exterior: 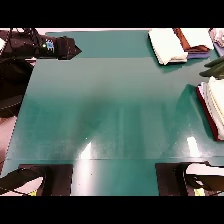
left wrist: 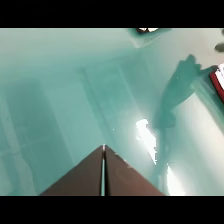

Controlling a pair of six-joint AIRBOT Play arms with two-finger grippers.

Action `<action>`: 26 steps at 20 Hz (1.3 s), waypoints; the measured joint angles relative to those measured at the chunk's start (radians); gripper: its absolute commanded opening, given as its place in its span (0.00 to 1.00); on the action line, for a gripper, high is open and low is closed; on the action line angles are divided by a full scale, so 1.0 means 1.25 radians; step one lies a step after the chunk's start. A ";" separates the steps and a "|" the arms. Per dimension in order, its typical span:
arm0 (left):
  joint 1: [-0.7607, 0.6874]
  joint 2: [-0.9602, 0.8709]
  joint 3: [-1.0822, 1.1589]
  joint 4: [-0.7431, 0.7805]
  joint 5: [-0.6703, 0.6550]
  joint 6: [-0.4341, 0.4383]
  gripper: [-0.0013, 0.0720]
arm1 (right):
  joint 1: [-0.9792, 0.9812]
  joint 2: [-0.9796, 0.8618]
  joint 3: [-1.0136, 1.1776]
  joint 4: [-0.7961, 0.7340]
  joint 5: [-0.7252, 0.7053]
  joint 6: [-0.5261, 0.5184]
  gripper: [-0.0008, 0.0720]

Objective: Fold the shirts.

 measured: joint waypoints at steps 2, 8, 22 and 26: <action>0.000 0.000 0.000 0.000 -0.002 0.000 0.05 | 0.000 0.010 0.020 -0.021 0.015 0.000 0.04; 0.000 0.000 0.000 0.002 -0.017 0.009 0.05 | -0.030 0.058 0.001 -0.147 0.097 0.000 0.04; 0.000 0.000 0.000 0.005 -0.023 0.052 0.05 | -0.340 0.342 -0.488 -0.324 0.223 0.000 0.75; 0.000 0.000 0.000 0.005 -0.023 0.055 0.05 | -0.371 0.390 -0.522 -0.301 0.212 0.000 0.75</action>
